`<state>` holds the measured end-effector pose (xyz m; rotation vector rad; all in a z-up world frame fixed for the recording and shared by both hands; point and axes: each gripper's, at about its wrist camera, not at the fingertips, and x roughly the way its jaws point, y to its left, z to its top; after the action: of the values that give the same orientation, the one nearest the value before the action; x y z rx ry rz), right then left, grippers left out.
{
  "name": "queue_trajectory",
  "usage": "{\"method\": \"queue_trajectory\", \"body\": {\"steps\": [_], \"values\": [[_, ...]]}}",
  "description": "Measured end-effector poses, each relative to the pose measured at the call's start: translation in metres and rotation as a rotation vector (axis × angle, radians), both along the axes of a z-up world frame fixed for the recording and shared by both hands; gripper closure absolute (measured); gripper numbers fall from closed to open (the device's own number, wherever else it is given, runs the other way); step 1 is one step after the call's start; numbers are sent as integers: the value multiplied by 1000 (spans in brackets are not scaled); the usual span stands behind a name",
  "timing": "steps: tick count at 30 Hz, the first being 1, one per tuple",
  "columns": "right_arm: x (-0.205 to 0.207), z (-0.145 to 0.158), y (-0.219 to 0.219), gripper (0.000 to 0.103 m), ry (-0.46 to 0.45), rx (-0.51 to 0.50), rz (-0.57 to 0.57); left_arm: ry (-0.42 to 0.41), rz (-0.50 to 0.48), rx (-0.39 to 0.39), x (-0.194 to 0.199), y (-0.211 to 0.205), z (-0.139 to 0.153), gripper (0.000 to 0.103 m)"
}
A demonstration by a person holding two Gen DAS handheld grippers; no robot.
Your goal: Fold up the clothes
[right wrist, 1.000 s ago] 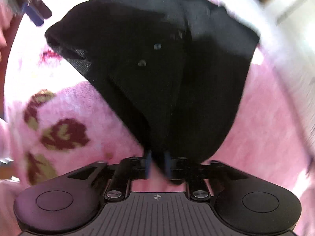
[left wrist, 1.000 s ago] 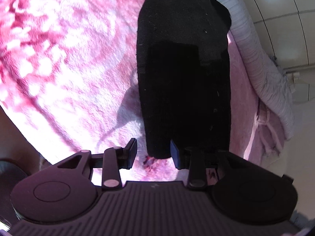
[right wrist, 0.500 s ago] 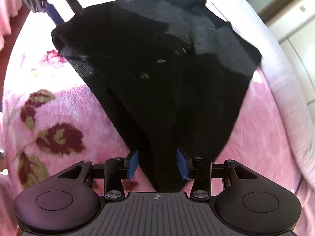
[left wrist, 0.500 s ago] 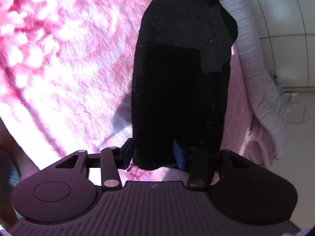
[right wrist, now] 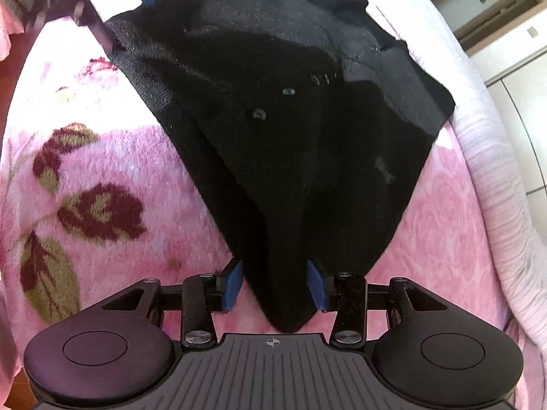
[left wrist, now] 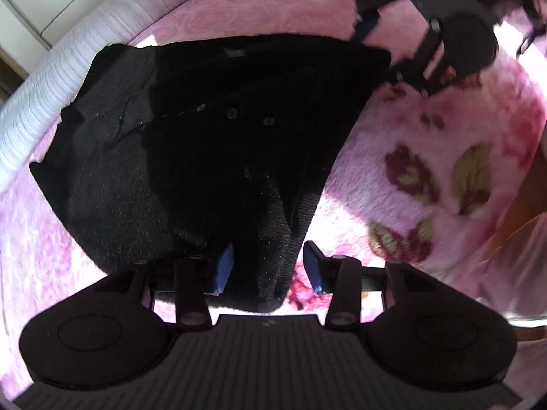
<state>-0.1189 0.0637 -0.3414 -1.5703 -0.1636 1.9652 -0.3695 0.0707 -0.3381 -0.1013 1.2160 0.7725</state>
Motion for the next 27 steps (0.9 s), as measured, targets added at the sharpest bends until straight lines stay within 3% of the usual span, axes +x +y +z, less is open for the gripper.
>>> {"method": "queue_trajectory", "body": {"steps": [3,5,6,7,8,10,13,16,18,21,22,24,26,27], "values": [[-6,-6,3,59,-1,20,37,79,-2,16,5,4,-19,66],[-10,-12,3,59,-7,37,62,111,-22,35,5,3,-21,81],[-11,-14,4,65,-8,52,70,127,-32,44,4,3,-22,93],[-11,-13,5,75,2,66,69,113,-31,62,3,3,-20,98],[-10,-10,7,100,20,71,59,98,-31,81,1,3,-17,98],[-7,0,8,100,62,108,29,72,-46,118,-7,-3,-5,100],[-3,6,2,101,48,132,44,113,-148,95,-9,-20,-12,101],[-3,-16,-6,101,-39,36,72,172,-243,42,-7,-37,-35,101],[-9,-31,-12,100,-112,19,118,201,-272,60,-5,-42,-45,101],[-15,-31,-8,96,-158,-28,143,122,-173,11,-11,-33,-36,98],[-15,-29,-7,93,-164,-47,152,95,-139,-5,-13,-30,-33,91],[-9,-21,-1,70,-125,-100,143,-54,27,-117,-32,-14,-17,84],[5,-6,15,58,-21,-191,28,-250,240,-250,-64,2,-2,83],[16,3,26,55,51,-254,-58,-363,355,-322,-83,10,3,77]]}}
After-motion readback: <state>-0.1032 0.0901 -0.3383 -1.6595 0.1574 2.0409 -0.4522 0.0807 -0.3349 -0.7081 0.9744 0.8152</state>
